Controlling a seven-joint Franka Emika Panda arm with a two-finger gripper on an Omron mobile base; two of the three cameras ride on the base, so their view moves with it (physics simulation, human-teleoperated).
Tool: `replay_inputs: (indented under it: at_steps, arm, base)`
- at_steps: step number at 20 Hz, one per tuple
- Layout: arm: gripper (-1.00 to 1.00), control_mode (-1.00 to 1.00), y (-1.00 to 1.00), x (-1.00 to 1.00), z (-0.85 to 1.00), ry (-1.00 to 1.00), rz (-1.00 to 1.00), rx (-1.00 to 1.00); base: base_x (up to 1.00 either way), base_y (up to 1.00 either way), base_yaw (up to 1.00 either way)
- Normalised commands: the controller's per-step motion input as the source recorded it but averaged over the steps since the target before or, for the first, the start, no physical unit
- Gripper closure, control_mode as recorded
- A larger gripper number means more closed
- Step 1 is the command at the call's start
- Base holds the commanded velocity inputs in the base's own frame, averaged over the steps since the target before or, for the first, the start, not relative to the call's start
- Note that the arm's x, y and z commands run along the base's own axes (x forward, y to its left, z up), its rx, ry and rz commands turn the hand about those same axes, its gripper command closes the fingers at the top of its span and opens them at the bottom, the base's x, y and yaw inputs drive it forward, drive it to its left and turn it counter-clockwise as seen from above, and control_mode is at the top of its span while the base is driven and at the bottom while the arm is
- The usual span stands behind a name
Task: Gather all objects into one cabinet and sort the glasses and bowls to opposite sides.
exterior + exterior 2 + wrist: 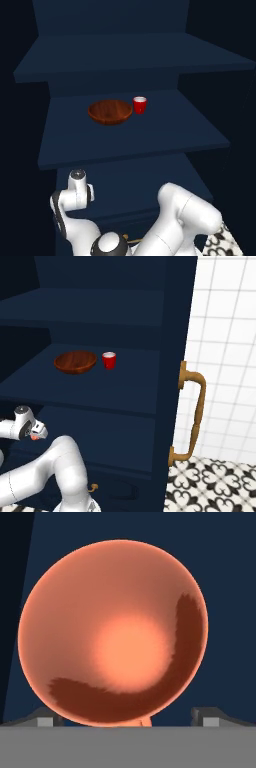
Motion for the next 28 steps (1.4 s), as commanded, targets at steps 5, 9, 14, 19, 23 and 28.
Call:
replay_inputs:
  at_steps: [5, 9, 14, 19, 23, 28]
  arm:
    - [1.0, -1.0, 0.04, 0.04, -0.07, 0.0, -0.01, 0.0]
    - [1.0, -1.0, 0.03, 0.0, -0.06, -0.02, 0.0, 0.0]
    - [1.0, -1.0, 0.0, 0.0, -0.02, -0.03, 0.0, 0.0]
    - [1.0, -1.0, 0.0, 0.0, -0.01, -0.01, 0.0, 0.0]
    - [1.0, -1.0, -0.04, -0.43, 0.26, 0.0, 0.0, 0.0]
    - [1.0, -1.0, -0.28, -0.74, 0.39, -0.02, 0.0, 0.0]
  base:
    - [0.0, 0.0, 0.0]
    - [0.0, 0.0, 0.0]
    - [0.0, 0.0, 0.0]
    - [0.0, 0.0, 0.0]
    - [0.0, 0.0, 0.0]
    - [0.0, 0.0, 0.0]
